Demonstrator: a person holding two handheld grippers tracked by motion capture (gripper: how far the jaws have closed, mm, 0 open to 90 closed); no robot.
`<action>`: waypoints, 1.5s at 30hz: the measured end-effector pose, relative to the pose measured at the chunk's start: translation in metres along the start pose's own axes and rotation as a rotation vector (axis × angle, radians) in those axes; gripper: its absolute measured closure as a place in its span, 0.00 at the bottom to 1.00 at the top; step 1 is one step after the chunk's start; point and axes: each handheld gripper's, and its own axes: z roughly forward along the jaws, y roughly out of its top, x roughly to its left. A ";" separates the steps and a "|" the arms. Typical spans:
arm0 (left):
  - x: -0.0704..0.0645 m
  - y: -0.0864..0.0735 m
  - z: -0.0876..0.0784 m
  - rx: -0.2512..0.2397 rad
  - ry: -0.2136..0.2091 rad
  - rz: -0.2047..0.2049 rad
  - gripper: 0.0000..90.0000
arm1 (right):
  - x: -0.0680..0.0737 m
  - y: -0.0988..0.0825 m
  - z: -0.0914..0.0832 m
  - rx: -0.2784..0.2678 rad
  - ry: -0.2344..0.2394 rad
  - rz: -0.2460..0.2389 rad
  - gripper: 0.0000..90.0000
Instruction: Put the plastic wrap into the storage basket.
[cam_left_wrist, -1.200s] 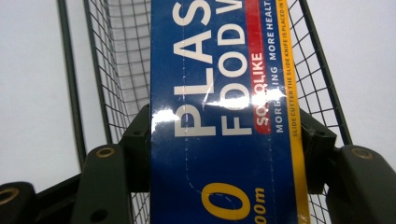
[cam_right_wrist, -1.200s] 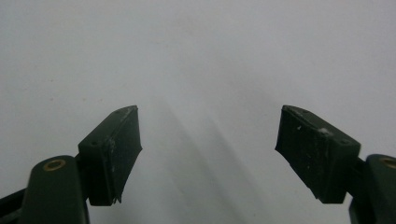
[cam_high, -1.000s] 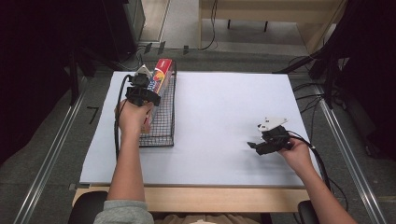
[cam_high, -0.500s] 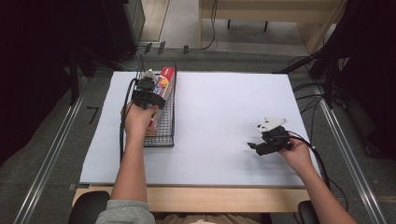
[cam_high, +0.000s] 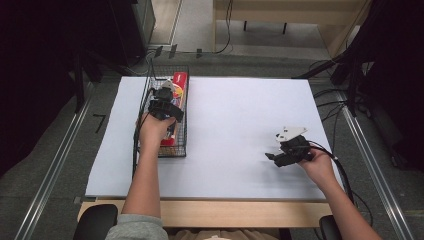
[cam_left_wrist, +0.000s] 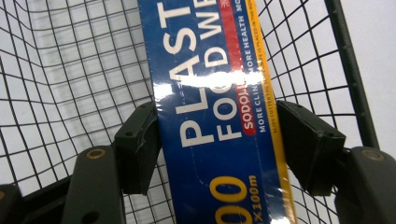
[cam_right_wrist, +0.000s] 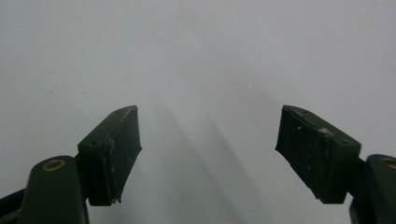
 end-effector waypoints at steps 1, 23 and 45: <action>-0.001 0.000 0.000 -0.005 -0.005 0.001 0.38 | 0.000 0.000 0.000 0.001 0.002 -0.003 0.25; 0.003 -0.023 -0.050 -0.099 -0.114 0.118 0.29 | 0.001 -0.001 -0.003 -0.022 0.070 0.065 0.24; -0.036 -0.087 -0.060 -0.212 -0.308 0.360 0.23 | 0.007 -0.004 -0.005 -0.003 0.098 0.052 0.24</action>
